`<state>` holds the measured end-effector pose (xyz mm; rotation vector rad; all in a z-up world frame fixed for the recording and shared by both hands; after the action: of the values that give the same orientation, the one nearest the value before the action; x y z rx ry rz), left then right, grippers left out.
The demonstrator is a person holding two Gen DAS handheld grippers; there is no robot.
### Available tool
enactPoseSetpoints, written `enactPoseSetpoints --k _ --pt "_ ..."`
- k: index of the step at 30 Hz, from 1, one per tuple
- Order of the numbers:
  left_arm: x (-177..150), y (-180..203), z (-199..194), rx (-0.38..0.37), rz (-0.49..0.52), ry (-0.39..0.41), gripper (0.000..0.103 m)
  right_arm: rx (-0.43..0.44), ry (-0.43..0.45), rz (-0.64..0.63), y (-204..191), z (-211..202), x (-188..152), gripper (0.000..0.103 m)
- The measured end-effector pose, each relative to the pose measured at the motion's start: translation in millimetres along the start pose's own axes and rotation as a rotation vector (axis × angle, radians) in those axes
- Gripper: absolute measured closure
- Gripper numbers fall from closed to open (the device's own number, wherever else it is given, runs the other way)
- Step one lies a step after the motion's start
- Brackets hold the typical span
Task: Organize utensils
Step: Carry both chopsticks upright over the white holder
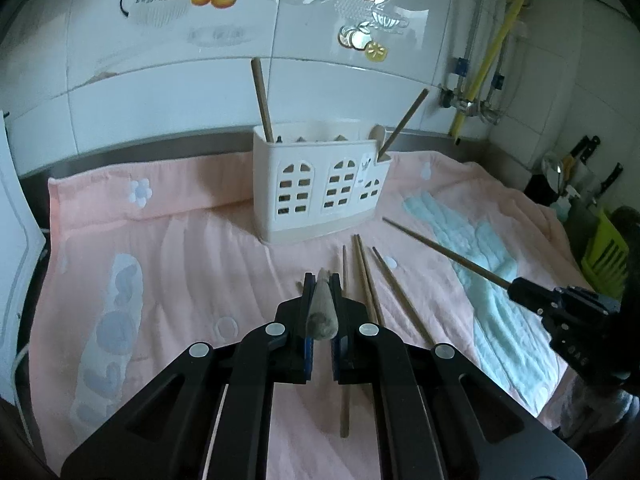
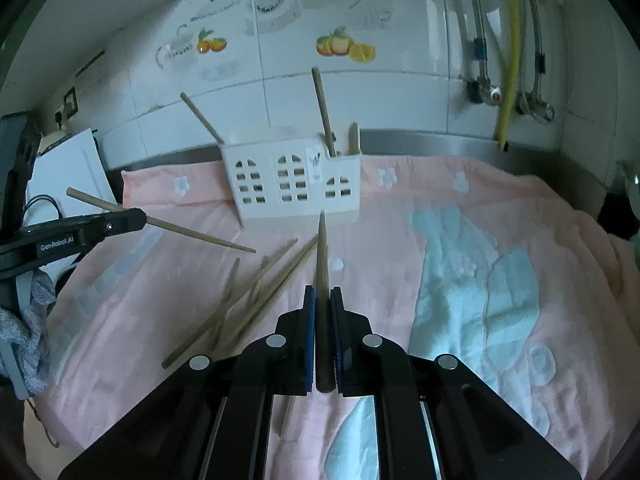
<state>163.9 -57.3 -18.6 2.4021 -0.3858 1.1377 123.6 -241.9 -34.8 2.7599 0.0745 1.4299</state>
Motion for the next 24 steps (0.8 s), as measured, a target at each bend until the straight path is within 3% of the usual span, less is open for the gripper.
enactPoseSetpoints --k 6,12,18,24 --pt "9.9 4.9 0.6 0.005 0.028 0.002 0.098 -0.015 0.055 -0.012 4.2 -7.0 24.0 0.096" --pt "21.9 7.4 1.5 -0.006 0.033 0.006 0.098 0.022 0.075 -0.006 4.7 -2.4 58.5 0.096" --pt "57.5 16.3 -16.9 -0.026 0.070 0.047 0.098 0.027 0.102 -0.017 16.4 -5.8 117.3 0.096" --pt "99.4 22.3 -40.6 0.002 0.126 0.108 0.098 0.003 0.098 -0.059 27.4 -1.0 162.1 0.096"
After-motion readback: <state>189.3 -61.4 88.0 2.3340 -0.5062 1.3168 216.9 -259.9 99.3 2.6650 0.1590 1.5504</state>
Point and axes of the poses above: each gripper's, at about its wrist camera, not at the fingertips, and z roughly the way its jaws point, y to its right, x to its top, the point moved 9 cm from there along z, roughly the way its jaws point, and after that the axes turned 14 degrees about -x, right-handed, at the moved point
